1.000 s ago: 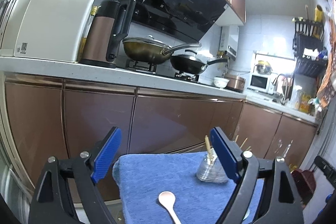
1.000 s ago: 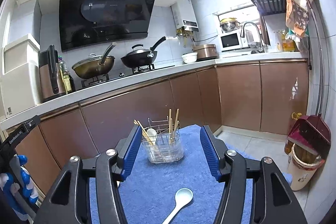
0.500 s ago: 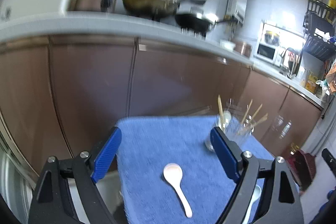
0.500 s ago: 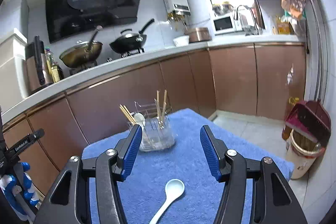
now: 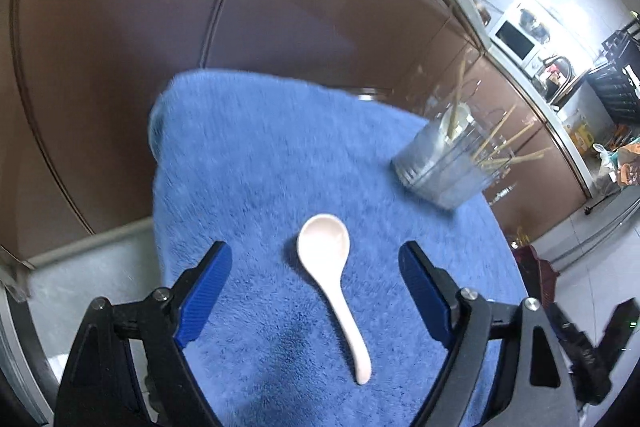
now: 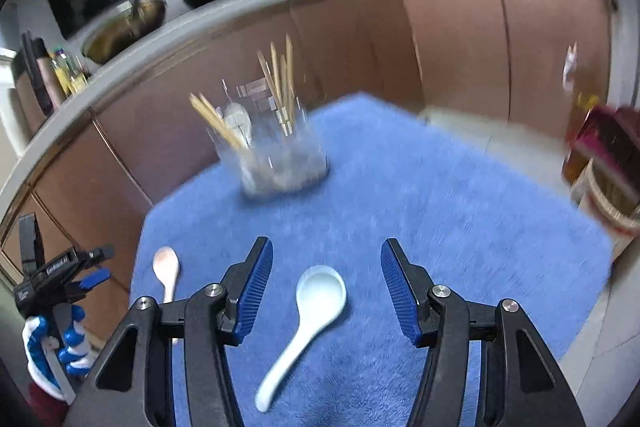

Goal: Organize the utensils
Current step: 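Lower both tools and grasp a white spoon bowl with each tool, then lift both white spoons and carry them above the glass holder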

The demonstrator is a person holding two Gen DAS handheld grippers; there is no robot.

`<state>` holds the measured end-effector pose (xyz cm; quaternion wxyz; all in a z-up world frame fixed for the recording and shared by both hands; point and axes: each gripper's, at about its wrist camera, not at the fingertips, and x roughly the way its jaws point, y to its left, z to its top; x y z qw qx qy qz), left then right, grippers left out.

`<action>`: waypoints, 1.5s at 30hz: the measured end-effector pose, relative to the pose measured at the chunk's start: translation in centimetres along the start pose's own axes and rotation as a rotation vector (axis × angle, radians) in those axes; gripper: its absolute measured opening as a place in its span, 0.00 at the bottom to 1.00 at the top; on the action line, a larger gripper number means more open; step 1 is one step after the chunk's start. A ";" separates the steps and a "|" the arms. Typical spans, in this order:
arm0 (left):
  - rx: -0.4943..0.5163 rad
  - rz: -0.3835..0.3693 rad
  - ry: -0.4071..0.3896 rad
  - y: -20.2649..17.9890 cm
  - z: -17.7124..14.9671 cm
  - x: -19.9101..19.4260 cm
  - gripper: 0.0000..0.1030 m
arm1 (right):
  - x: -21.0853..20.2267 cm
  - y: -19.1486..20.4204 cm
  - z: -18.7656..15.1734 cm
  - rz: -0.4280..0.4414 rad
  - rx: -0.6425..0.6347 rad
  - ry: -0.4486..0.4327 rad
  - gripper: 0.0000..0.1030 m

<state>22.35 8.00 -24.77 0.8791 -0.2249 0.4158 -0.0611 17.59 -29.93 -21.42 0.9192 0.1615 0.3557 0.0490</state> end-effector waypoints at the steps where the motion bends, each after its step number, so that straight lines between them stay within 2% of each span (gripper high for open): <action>1: 0.001 -0.016 0.017 0.2 0.0 0.6 0.81 | 1.1 -0.5 -0.4 0.009 0.012 0.036 0.53; 3: 0.003 -0.034 0.043 0.5 0.0 1.7 0.80 | 2.8 -1.2 -1.1 0.021 0.029 0.086 0.46; 6: 0.008 -0.040 0.074 0.9 0.1 3.1 0.72 | 4.6 -1.9 -1.7 0.051 0.048 0.141 0.39; 9: 0.005 -0.056 0.105 1.3 0.3 4.1 0.62 | 5.7 -2.3 -2.0 0.089 0.057 0.175 0.35; 12: 0.011 -0.057 0.126 1.3 0.3 5.0 0.60 | 6.8 -2.6 -2.2 0.102 0.069 0.204 0.34; 13: 0.012 -0.060 0.133 1.3 0.3 5.2 0.57 | 7.1 -2.8 -2.2 0.106 0.074 0.212 0.33; 25: 0.044 -0.017 0.173 1.2 1.6 7.8 0.34 | 9.3 -3.3 -1.8 0.153 0.058 0.266 0.30; 29: 0.106 0.034 0.174 0.6 1.7 8.0 0.29 | 9.5 -3.2 -1.5 0.161 0.047 0.277 0.29; 34: 0.188 0.074 0.165 -0.8 1.3 8.2 0.16 | 9.8 -2.5 -1.3 0.159 0.019 0.287 0.22; 40: 0.204 0.078 0.174 -1.3 1.1 8.6 0.11 | 10.4 -2.0 -1.3 0.157 -0.004 0.305 0.15; 42: 0.201 0.078 0.168 -1.3 1.2 8.4 0.09 | 10.4 -2.0 -1.3 0.157 -0.013 0.308 0.10; 45: 0.196 0.088 0.164 -1.1 1.0 8.0 0.09 | 10.0 -1.9 -1.5 0.150 -0.034 0.308 0.09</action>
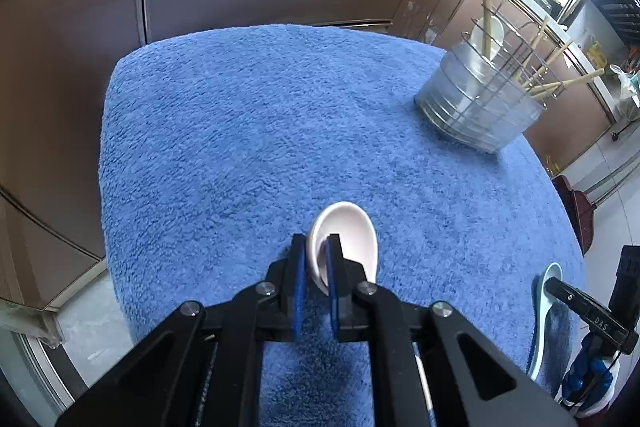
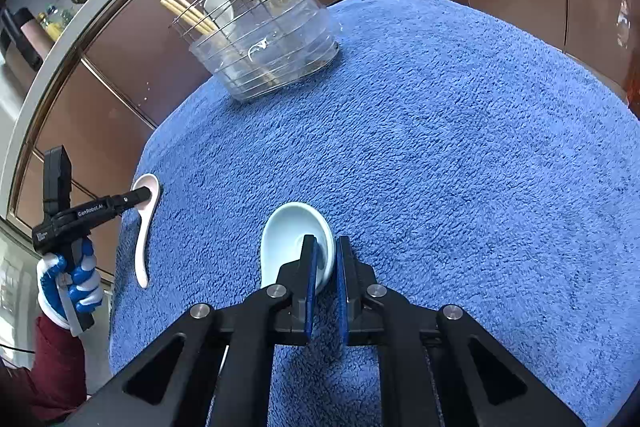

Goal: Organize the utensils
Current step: 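Lift both white spoons and carry them above the glass holder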

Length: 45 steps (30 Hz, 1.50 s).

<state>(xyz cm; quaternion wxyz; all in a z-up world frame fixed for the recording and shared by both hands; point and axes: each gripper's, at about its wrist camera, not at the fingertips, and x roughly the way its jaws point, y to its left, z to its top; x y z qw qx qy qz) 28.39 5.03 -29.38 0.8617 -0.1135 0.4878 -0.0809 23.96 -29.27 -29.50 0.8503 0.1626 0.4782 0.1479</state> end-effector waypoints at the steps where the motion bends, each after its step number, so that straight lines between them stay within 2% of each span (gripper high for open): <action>1: -0.003 0.001 -0.001 0.0 -0.1 -0.1 0.09 | -0.1 0.0 -0.1 -0.004 -0.004 -0.001 0.09; 5: -0.008 0.005 -0.018 0.0 -0.7 -0.9 0.08 | -0.5 0.4 -0.4 -0.019 -0.016 -0.011 0.07; 15: 0.051 0.046 -0.100 -1.2 -2.3 -4.9 0.08 | -4.1 2.2 -1.4 -0.038 -0.047 -0.083 0.07; 30: 0.079 0.034 -0.195 -2.2 -4.2 -10.7 0.07 | -8.9 6.2 -3.3 -0.058 -0.126 -0.186 0.07; 39: 0.105 -0.002 -0.244 -4.4 -1.8 -12.4 0.07 | -11.6 7.5 0.1 -0.098 -0.143 -0.304 0.07; 45: 0.110 -0.024 -0.294 -6.1 1.4 -13.5 0.07 | -12.8 8.3 3.9 -0.126 -0.160 -0.386 0.07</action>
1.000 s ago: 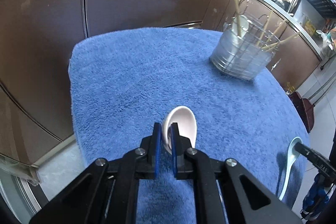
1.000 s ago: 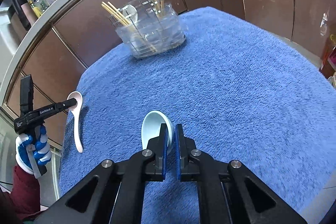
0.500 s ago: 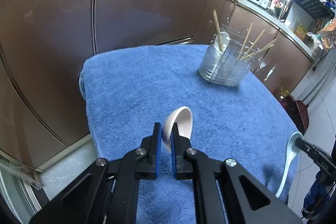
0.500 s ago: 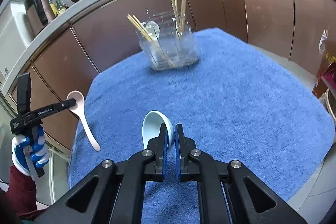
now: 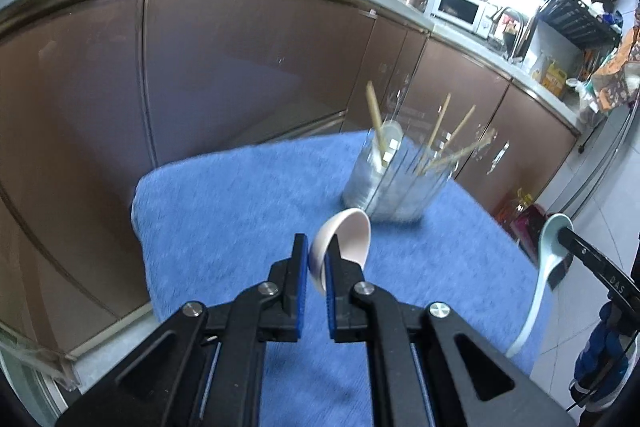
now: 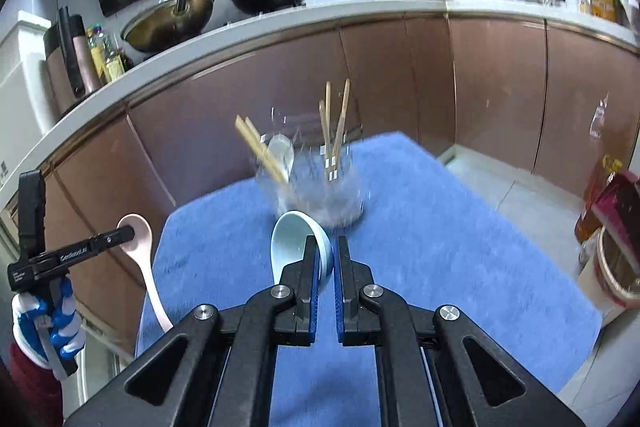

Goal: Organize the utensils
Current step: 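Lift both white spoons and carry them above the glass holder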

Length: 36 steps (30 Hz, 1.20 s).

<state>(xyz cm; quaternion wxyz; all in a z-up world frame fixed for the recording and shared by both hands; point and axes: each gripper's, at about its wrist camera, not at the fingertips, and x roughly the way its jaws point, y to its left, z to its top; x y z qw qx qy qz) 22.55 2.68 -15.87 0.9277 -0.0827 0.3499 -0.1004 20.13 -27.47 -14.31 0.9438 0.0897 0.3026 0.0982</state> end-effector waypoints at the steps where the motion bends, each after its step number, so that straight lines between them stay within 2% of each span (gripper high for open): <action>1: 0.004 -0.004 -0.014 -0.4 0.9 0.0 0.07 | 0.1 0.1 0.7 -0.005 -0.005 -0.014 0.07; 10: 0.026 -0.021 -0.173 -4.0 8.9 1.2 0.07 | 1.9 3.0 8.7 -0.083 -0.130 -0.186 0.07; 17: 0.074 -0.001 -0.261 -7.6 13.3 5.0 0.07 | 5.4 4.2 13.3 -0.148 -0.199 -0.294 0.07; 22: 0.123 0.040 -0.288 -9.5 14.2 8.2 0.07 | 8.7 3.8 14.8 -0.189 -0.219 -0.327 0.07; 29: 0.161 0.108 -0.320 -10.8 13.3 12.0 0.07 | 12.3 3.9 14.2 -0.249 -0.280 -0.342 0.07; 36: 0.151 0.103 -0.312 -11.0 12.7 13.8 0.06 | 15.0 3.4 12.9 -0.260 -0.288 -0.323 0.07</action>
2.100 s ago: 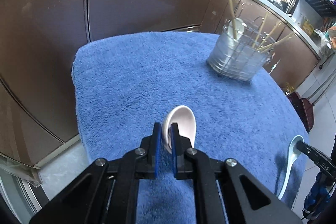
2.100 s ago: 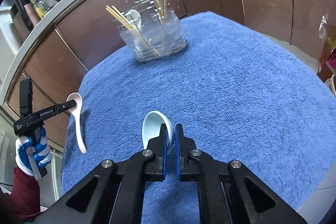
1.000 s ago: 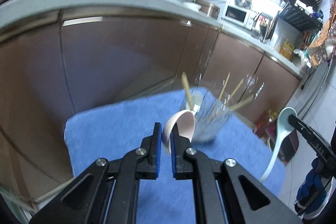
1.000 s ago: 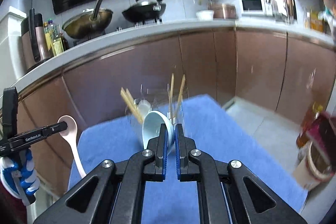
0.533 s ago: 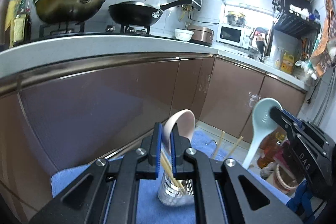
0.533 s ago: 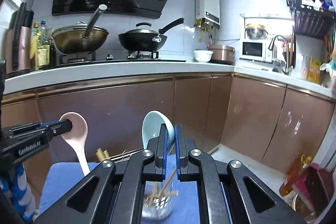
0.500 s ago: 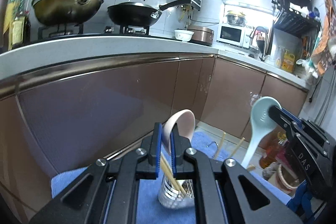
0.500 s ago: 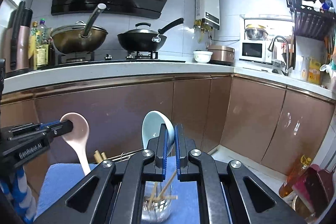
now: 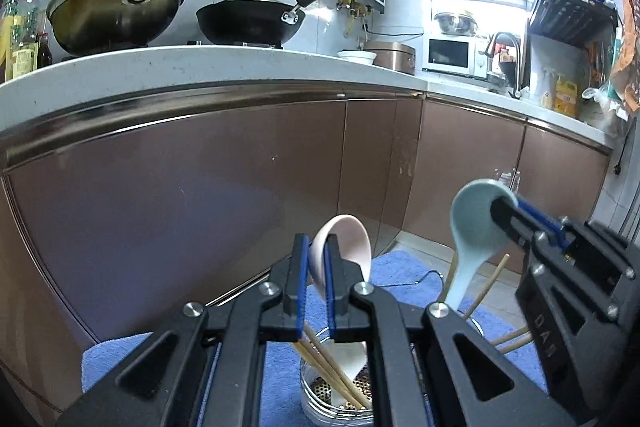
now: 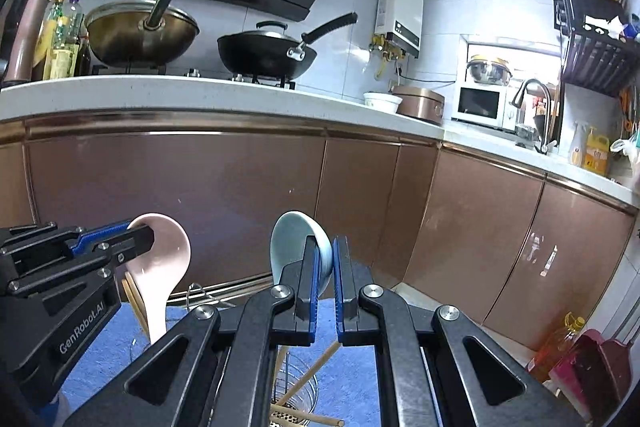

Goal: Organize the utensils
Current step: 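Lift both white spoons and carry them above the glass holder, then lower the spoons into the holder and open both tools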

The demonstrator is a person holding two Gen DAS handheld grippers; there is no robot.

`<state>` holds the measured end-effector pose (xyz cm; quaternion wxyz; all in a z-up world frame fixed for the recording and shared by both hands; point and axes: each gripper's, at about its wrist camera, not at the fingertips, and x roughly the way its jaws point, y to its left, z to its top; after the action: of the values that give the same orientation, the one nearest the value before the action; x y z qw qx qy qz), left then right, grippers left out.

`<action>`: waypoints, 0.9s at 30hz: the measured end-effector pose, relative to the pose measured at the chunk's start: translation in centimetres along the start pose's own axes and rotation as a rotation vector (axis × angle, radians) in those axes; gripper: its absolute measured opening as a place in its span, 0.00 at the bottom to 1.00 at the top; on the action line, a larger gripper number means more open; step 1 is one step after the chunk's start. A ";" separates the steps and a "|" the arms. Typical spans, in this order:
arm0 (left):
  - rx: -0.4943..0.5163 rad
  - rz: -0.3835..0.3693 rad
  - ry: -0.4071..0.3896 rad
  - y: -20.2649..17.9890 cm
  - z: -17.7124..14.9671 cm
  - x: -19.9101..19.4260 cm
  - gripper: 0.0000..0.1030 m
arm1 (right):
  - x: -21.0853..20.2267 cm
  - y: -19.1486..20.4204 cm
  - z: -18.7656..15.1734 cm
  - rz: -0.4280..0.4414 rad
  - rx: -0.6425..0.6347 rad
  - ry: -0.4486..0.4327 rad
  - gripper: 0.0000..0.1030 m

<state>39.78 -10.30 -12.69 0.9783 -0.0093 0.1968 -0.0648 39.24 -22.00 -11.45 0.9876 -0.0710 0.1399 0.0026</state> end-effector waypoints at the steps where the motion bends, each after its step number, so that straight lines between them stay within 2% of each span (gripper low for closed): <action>1: -0.003 -0.003 -0.004 0.1 0.1 -0.1 0.06 | 0.2 0.0 -0.1 0.002 0.001 0.004 0.07; 14: -0.015 0.000 -0.061 0.6 2.1 -1.5 0.07 | 0.2 0.2 -0.3 0.015 0.008 0.006 0.07; 27: -0.005 0.047 -0.092 -0.3 1.3 -0.2 0.07 | 0.5 -0.1 -0.2 -0.001 0.003 0.002 0.07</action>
<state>40.04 -10.57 -11.36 0.9875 -0.0101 0.1520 -0.0410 39.67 -22.09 -11.72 0.9876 -0.0698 0.1406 0.0019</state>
